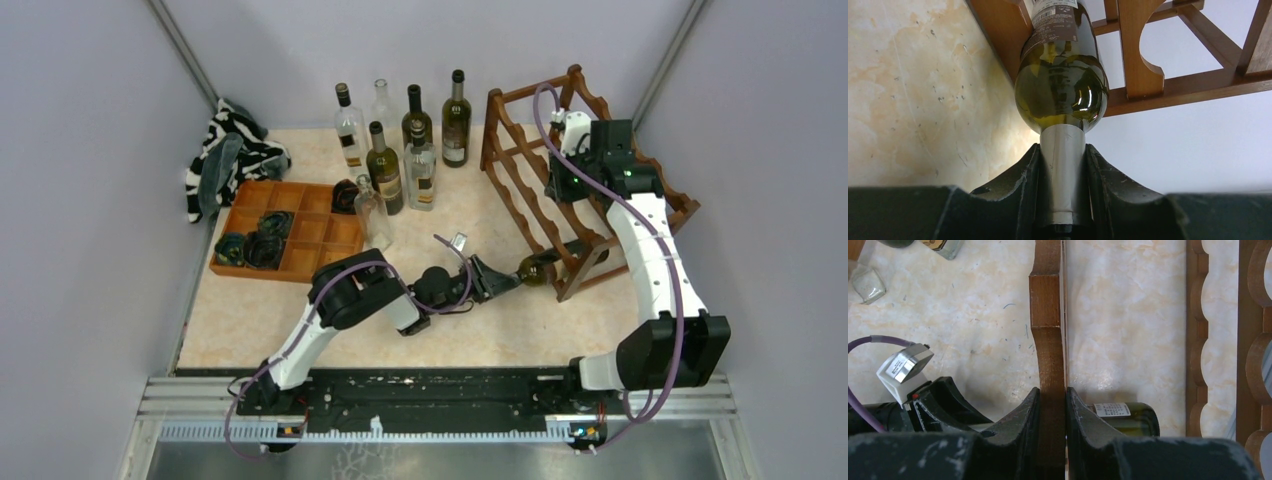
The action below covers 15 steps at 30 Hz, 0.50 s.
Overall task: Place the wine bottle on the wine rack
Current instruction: Place the wine bottle in the wine rack.
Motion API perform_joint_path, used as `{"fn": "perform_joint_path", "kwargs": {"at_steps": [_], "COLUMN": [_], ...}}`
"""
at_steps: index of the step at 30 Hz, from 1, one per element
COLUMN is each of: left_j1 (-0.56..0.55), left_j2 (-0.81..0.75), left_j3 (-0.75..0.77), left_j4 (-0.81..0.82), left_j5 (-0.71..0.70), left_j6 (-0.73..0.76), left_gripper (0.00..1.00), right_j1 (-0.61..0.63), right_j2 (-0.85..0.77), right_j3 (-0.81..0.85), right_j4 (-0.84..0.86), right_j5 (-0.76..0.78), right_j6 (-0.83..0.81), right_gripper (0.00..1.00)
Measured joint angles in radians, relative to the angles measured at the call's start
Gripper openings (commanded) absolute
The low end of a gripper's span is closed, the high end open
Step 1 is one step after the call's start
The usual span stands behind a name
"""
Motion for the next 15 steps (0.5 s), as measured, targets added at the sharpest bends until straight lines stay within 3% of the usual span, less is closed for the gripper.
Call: {"fn": "perform_joint_path", "kwargs": {"at_steps": [15], "left_j1": [0.077], "left_j2": [0.080], "left_j3": [0.117], "left_j4": [-0.010], "left_j5": [0.154], "left_j6": [-0.053], "left_gripper": [0.00], "right_j1": [0.001], "right_j2": [-0.006], "right_j3": [-0.020], "right_j4": [0.041], "right_j5": [-0.021], "right_j6": [0.022], "right_gripper": [0.20]}}
